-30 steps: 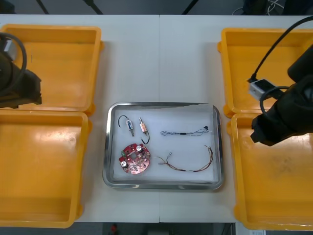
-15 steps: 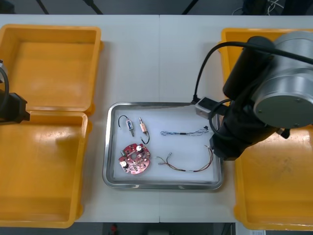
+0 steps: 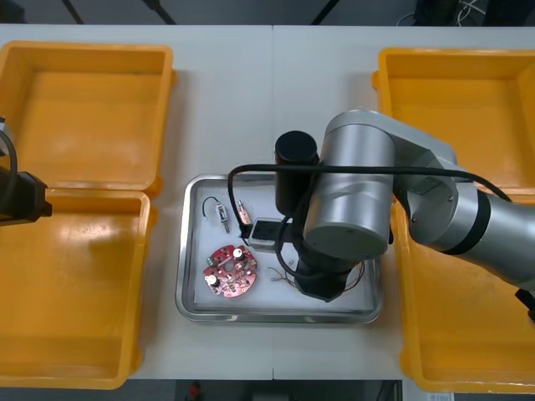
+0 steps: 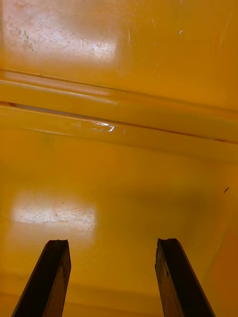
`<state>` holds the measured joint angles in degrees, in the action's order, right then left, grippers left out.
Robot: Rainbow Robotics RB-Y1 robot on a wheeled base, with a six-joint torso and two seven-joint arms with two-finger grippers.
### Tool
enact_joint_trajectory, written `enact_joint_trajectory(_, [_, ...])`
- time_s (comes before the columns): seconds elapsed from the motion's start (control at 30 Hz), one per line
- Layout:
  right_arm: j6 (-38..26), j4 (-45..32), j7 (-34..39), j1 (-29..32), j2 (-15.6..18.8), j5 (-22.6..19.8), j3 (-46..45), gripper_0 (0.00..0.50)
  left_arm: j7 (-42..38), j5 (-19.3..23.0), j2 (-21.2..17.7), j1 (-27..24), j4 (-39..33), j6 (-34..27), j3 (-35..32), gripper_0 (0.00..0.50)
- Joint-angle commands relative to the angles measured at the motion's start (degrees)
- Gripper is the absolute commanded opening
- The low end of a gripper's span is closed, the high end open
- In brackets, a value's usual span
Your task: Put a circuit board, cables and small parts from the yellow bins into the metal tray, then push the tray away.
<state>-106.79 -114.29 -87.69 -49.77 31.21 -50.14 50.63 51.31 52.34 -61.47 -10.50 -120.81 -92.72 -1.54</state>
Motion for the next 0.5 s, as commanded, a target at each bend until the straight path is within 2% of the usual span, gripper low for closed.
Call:
enact_joint_trajectory(0.03, [1.4,-0.7,-6.8,-2.0,-2.6,1.7,2.9,0.5,2.7,-1.3,-2.6,1.3,-1.1,0.8,-1.2,0.5])
enact_joint_trajectory(0.2, [2.9,-0.7,-10.7,-1.9,-4.1,3.7,5.0,0.5,4.1,-1.0,-2.6,1.3,0.8,2.3,-1.2,0.5])
enact_joint_trajectory(0.33, [3.9,-0.6,-10.6,-1.7,-4.7,5.8,7.7,0.5,7.0,-0.2,-2.5,1.3,2.6,3.8,-1.1,0.5])
enact_joint_trajectory(0.5, [5.3,-0.6,-10.5,0.6,-5.5,7.3,8.2,0.5,6.8,1.2,-2.5,1.3,2.5,3.8,-1.1,0.5])
